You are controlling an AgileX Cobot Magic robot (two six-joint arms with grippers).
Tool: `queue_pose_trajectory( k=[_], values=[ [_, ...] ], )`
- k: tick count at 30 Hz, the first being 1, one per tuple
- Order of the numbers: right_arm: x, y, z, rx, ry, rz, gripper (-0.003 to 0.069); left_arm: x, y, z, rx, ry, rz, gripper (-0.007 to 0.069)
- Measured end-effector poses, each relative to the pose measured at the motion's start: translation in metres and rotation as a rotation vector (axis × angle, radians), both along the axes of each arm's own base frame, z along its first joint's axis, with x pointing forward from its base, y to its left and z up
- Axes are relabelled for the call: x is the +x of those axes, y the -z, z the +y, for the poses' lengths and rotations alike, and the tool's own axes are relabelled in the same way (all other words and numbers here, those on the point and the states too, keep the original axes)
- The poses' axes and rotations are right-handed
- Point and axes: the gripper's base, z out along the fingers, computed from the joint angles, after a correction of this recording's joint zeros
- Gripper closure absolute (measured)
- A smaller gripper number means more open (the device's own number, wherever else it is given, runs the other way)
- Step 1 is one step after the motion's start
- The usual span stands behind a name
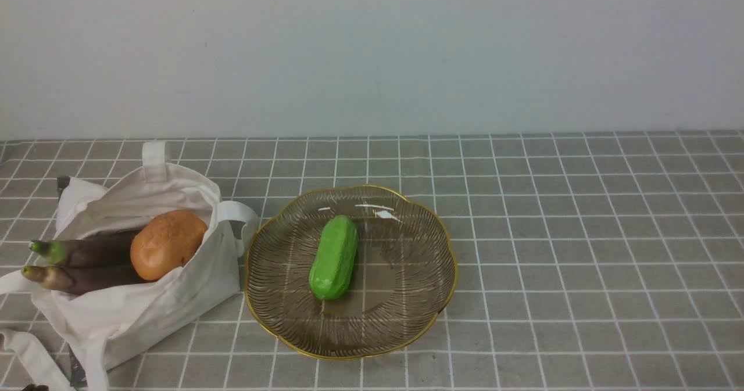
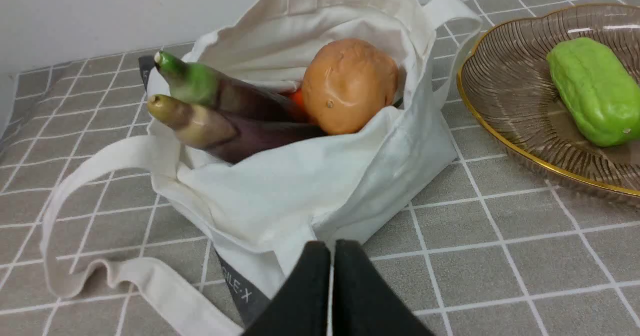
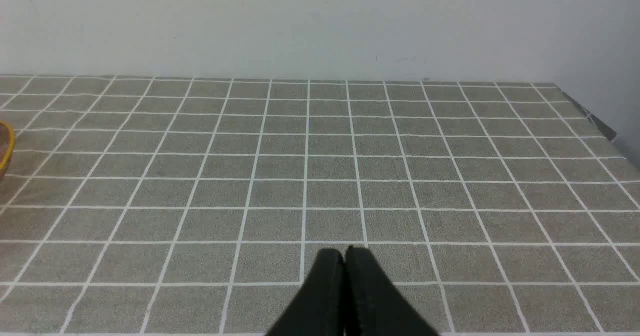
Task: Take vegetables from bag on grey coffee tablecloth place on plate.
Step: 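Reach into the cloth bag and grasp the potato inside with the left gripper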
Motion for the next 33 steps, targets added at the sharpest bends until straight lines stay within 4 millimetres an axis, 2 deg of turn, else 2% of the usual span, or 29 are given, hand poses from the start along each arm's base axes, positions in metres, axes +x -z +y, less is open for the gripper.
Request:
queue_pose_trajectory(
  k=[30,33],
  values=[
    [0.0,0.0,0.0,0.0,0.0,0.0,0.0672,0.0001,-0.0002,0.0001,0.001,0.0,-0.003,0.0629],
    [0.0,0.0,0.0,0.0,0.0,0.0,0.0672,0.0018,-0.0072,-0.0016,-0.131,-0.016,-0.076,0.0629]
  ],
)
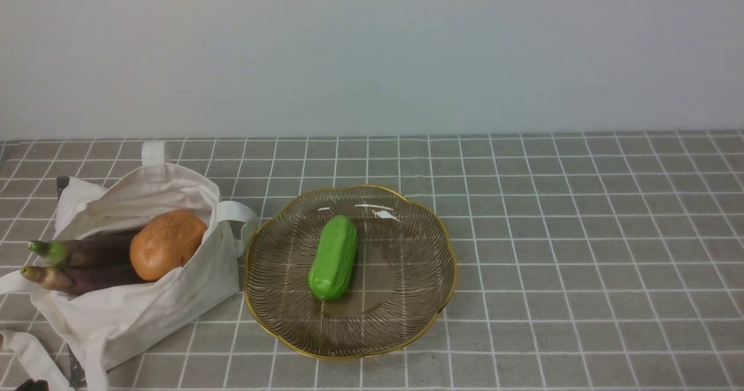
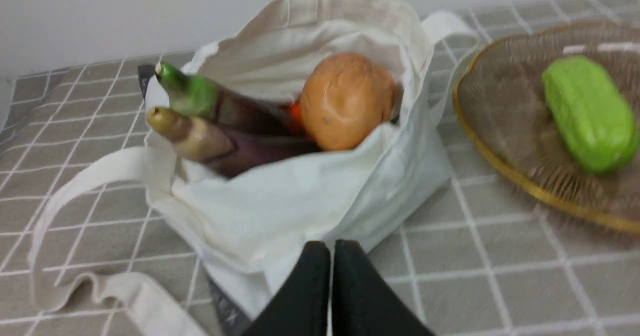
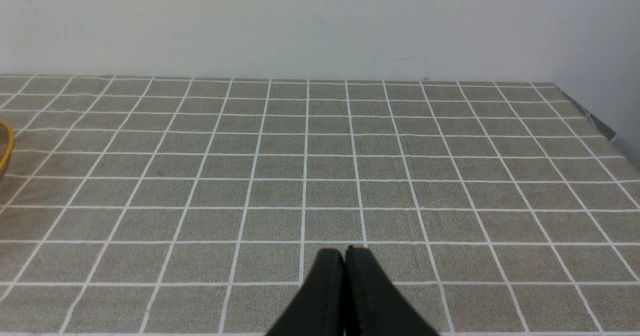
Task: Take vegetables from bag on grey coffee tablecloth place on plate.
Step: 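Reach into the cloth bag and grasp the potato inside with the left gripper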
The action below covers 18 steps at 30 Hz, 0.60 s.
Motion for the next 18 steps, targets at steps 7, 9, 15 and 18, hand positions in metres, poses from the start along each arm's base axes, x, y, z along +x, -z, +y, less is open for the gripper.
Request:
queue_pose_trajectory(
  k=[7,9,15,18],
  values=[
    [0.0,0.0,0.0,0.0,0.0,0.0,0.0672,0.002,-0.026,0.004,-0.58,-0.078,-0.249,0.0629],
    [0.0,0.0,0.0,0.0,0.0,0.0,0.0672,0.002,-0.028,0.005,-0.646,-0.092,-0.279,0.0629],
    [0.0,0.0,0.0,0.0,0.0,0.0,0.0672,-0.004,-0.05,0.022,-0.846,-0.196,-0.53,0.0629],
    [0.0,0.0,0.0,0.0,0.0,0.0,0.0672,-0.015,-0.087,0.022,-0.794,-0.151,-0.649,0.0629]
  ],
)
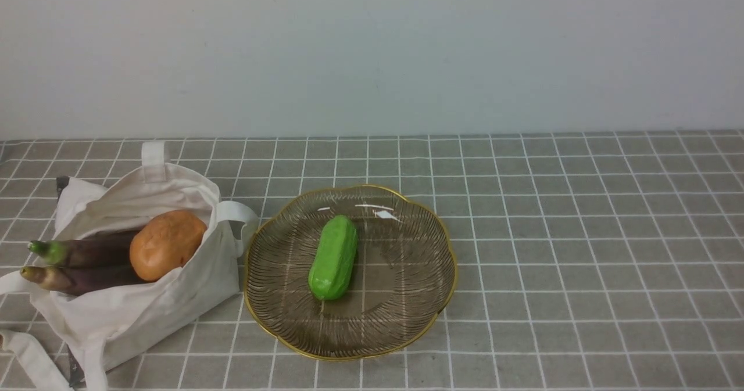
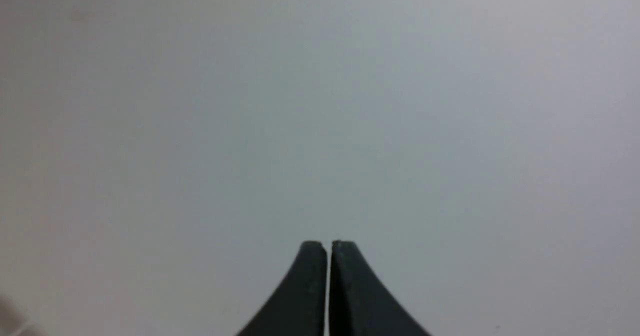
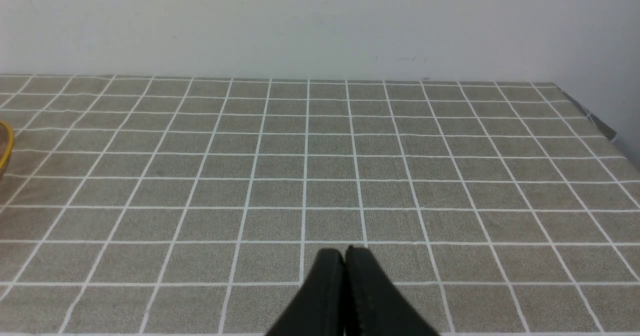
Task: Take vegetables from bag on grey coffee tablecloth place on plate.
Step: 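Reach into the cloth bag and grasp the potato inside with the left gripper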
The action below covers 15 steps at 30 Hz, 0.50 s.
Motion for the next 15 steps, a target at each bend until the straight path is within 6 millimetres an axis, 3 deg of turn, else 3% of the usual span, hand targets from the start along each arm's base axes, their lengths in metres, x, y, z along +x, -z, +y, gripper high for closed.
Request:
queue_pose_trajectory(
  k=[2,3,4,5,7,10,15],
  values=[
    [0.0,0.0,0.0,0.0,0.0,0.0,0.0672,-0.009,-0.045,-0.009,0.187,0.024,-0.009,0.0629],
    [0.0,0.0,0.0,0.0,0.0,0.0,0.0672,-0.011,-0.049,-0.009,0.204,0.016,-0.022,0.0629],
    [0.0,0.0,0.0,0.0,0.0,0.0,0.0672,-0.008,-0.06,-0.014,0.275,0.045,0.031,0.0629],
    [0.0,0.0,0.0,0.0,0.0,0.0,0.0672,-0.002,-0.084,-0.022,0.417,0.095,0.13,0.0629],
    [0.0,0.0,0.0,0.0,0.0,0.0,0.0672,0.012,-0.096,-0.029,0.531,0.173,0.287,0.0629],
    [0.0,0.0,0.0,0.0,0.0,0.0,0.0672,0.053,-0.103,-0.038,0.695,0.354,0.674,0.0629],
    [0.0,0.0,0.0,0.0,0.0,0.0,0.0672,0.119,-0.095,-0.04,0.778,0.583,1.176,0.0629]
  ],
)
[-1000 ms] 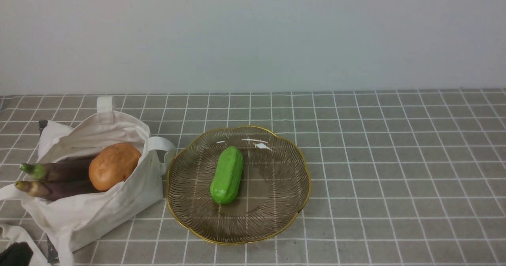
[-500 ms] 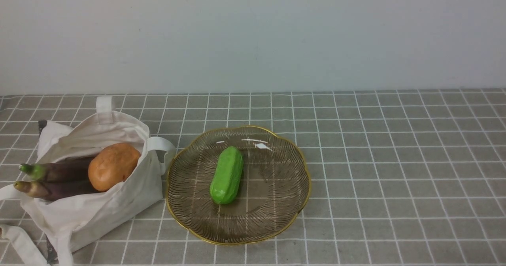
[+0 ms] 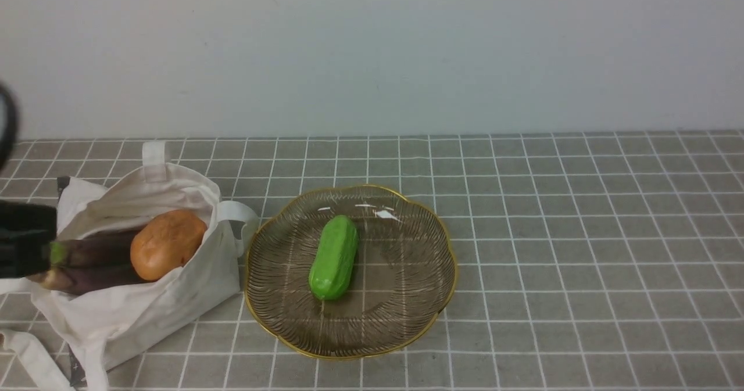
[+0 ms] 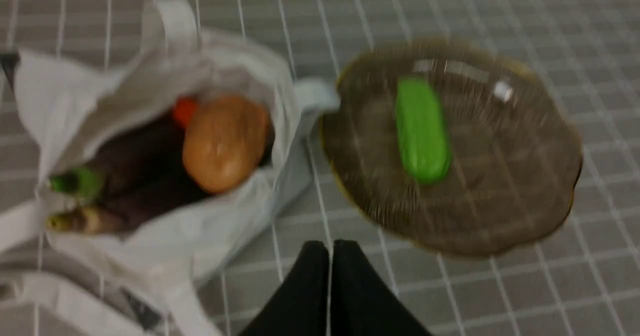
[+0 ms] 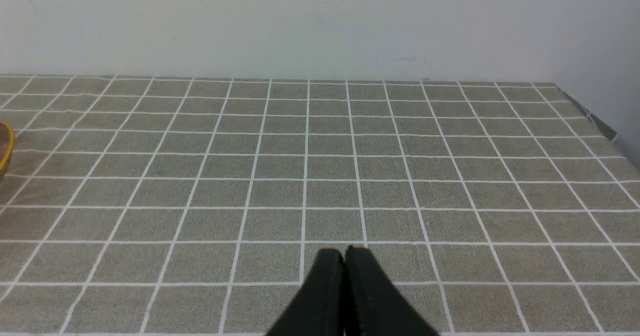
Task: Take vegetables from bag on grey coffee tablecloth place on plate.
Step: 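Reach into the cloth bag and grasp the potato inside with the left gripper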
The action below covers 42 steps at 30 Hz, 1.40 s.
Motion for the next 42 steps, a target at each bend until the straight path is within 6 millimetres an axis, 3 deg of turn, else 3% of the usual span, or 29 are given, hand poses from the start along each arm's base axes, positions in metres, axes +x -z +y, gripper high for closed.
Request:
queue_pose_trajectory(
  k=[4,5,6,8,18,22,28,31,37,42],
  values=[
    [0.0,0.0,0.0,0.0,0.0,0.0,0.0672,0.04,0.007,0.001,0.047,0.023,0.16,0.0629],
    [0.0,0.0,0.0,0.0,0.0,0.0,0.0672,0.069,0.015,0.001,0.075,0.041,0.244,0.0629],
    [0.0,0.0,0.0,0.0,0.0,0.0,0.0672,0.069,0.013,0.001,0.077,0.043,0.236,0.0629],
    [0.0,0.0,0.0,0.0,0.0,0.0,0.0672,0.103,0.025,0.002,0.104,0.07,0.337,0.0629],
    [0.0,0.0,0.0,0.0,0.0,0.0,0.0672,0.183,0.067,-0.001,0.114,0.101,0.49,0.0627],
    [0.0,0.0,0.0,0.0,0.0,0.0,0.0672,0.193,0.079,-0.002,0.135,0.14,0.51,0.0596],
    [0.0,0.0,0.0,0.0,0.0,0.0,0.0672,0.198,0.089,-0.001,0.164,0.166,0.534,0.0452],
    [0.0,0.0,0.0,0.0,0.0,0.0,0.0672,0.204,0.1,0.001,0.184,0.162,0.537,0.0288],
    [0.0,0.0,0.0,0.0,0.0,0.0,0.0672,0.212,0.12,0.005,0.247,0.165,0.584,0.0092],
    [0.0,0.0,0.0,0.0,0.0,0.0,0.0672,0.219,0.136,0.008,0.278,0.165,0.601,0.0053]
  ],
)
